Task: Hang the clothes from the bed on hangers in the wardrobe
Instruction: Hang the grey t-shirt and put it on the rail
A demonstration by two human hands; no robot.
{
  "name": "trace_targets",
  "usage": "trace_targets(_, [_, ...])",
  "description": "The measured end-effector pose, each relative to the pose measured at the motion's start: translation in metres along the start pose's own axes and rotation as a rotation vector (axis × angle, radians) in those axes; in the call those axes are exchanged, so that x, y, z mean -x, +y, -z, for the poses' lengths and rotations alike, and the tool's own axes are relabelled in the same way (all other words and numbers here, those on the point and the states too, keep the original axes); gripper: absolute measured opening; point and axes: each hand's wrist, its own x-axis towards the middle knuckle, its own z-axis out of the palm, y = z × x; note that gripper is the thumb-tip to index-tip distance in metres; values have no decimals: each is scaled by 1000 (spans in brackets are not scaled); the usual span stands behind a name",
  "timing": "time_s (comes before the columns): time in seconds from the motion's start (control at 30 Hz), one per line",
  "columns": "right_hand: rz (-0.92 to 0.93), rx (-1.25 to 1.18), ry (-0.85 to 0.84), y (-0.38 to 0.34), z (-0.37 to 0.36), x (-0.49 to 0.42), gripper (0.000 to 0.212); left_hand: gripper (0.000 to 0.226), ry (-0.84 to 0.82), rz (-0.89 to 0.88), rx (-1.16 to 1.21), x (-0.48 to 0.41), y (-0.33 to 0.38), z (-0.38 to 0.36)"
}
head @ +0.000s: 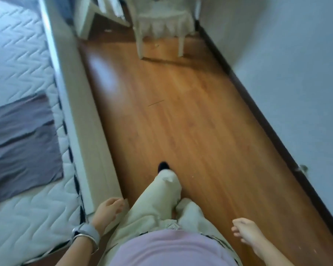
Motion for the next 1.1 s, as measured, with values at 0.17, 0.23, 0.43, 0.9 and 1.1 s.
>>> trace_targets(0.17, [278, 95, -48, -165, -3, -27, 16, 21, -2, 256, 96, -31, 8, 22])
trace_targets(0.23, [340, 96, -44, -233, -10, -29, 15, 20, -2, 270, 116, -51, 31, 31])
trace_targets(0.43, [440, 218, -59, -391, -29, -27, 17, 19, 58, 163, 349, -117, 143, 77])
trace_targets(0.9, [361, 799, -128, -677, -61, -65, 17, 17, 208, 394, 773, -202, 264, 129])
trace_targets(1.1, [563, 888, -113, -837, -138, -52, 15, 15, 355, 427, 1053, -202, 309, 141])
